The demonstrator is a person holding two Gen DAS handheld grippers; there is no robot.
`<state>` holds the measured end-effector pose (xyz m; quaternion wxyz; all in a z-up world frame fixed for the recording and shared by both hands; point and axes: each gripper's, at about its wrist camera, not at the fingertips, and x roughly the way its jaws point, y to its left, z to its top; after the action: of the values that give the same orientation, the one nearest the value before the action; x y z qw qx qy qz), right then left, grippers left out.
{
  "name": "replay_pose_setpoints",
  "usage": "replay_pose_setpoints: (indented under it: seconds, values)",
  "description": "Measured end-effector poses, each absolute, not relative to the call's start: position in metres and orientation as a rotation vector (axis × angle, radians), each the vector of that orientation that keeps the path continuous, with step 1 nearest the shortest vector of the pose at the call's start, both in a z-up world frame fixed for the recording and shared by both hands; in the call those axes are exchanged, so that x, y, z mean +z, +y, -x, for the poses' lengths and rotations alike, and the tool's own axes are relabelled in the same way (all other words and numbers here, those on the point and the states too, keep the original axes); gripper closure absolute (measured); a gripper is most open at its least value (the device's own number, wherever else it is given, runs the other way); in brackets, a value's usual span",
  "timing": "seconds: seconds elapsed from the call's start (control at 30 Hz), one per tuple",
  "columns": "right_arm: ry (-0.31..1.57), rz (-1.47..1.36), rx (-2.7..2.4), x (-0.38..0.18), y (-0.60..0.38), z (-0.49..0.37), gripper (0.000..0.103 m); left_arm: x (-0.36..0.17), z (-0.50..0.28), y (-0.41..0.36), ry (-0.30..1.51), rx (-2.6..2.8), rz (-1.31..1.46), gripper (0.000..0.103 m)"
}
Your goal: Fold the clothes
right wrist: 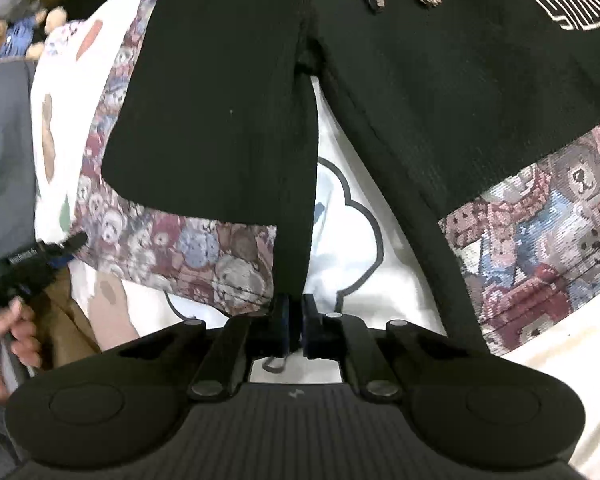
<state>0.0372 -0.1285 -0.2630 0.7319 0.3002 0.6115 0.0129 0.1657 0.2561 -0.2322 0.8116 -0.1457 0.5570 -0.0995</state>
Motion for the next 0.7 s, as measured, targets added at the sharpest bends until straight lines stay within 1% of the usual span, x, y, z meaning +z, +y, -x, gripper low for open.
replay_pose_setpoints:
  seconds: [0.1, 0.2, 0.37, 0.47, 0.53, 0.6, 0.7]
  values:
    - [1.346, -0.597, 0.031, -0.258, -0.124, -0.037, 0.097, -0.228, -0.162, 0.252, 1.191, -0.225, 0.302, 0.088]
    - [1.34, -0.534, 0.016, -0.251, -0.119, -0.036, 0.095, -0.225, -0.159, 0.248, 1.19, -0.242, 0.282, 0.088]
    - [1.316, -0.501, 0.019, -0.241, -0.113, -0.035, 0.093, -0.215, -0.157, 0.245, 1.177, -0.25, 0.28, 0.087]
    - [1.304, -0.482, 0.017, -0.236, -0.111, -0.034, 0.092, -0.208, -0.154, 0.244, 1.165, -0.254, 0.276, 0.08]
    - [1.288, -0.473, 0.01, -0.231, -0.111, -0.031, 0.092, -0.204, -0.153, 0.244, 1.158, -0.255, 0.274, 0.073]
    - [1.261, -0.457, -0.011, -0.225, -0.113, -0.029, 0.092, -0.198, -0.151, 0.243, 1.143, -0.262, 0.277, 0.069]
    - [1.204, -0.434, -0.034, -0.214, -0.115, -0.027, 0.091, -0.187, -0.147, 0.243, 1.111, -0.264, 0.284, 0.067]
